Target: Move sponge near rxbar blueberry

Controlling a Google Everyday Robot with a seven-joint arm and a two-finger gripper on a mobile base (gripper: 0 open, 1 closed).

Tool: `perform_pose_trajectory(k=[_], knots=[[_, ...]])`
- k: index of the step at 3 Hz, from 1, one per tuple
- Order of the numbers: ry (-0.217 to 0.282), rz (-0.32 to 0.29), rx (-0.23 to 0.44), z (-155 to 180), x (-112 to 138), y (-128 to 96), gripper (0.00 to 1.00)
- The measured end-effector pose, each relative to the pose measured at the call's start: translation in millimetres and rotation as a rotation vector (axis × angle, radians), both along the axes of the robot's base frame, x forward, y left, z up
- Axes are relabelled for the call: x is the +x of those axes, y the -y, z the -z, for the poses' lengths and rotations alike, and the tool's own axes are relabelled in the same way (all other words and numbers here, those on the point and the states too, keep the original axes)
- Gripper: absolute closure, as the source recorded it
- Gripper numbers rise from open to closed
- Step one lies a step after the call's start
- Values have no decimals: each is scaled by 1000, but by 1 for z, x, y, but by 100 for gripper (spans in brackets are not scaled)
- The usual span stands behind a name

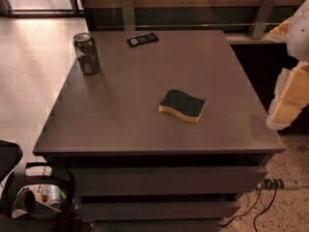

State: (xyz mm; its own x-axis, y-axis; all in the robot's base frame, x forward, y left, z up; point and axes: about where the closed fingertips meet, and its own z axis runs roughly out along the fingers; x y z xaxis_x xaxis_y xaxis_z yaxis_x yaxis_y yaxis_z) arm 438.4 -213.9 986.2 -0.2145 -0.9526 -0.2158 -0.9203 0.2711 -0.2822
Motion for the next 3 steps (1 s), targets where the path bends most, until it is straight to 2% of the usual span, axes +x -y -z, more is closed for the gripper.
perform_pose_trajectory(k=[1,2,3], knots=[[0,0,0,0,0,0,0],[5,-13,71,6,9,1,0],[26,-51,200,19,29,-4,0]])
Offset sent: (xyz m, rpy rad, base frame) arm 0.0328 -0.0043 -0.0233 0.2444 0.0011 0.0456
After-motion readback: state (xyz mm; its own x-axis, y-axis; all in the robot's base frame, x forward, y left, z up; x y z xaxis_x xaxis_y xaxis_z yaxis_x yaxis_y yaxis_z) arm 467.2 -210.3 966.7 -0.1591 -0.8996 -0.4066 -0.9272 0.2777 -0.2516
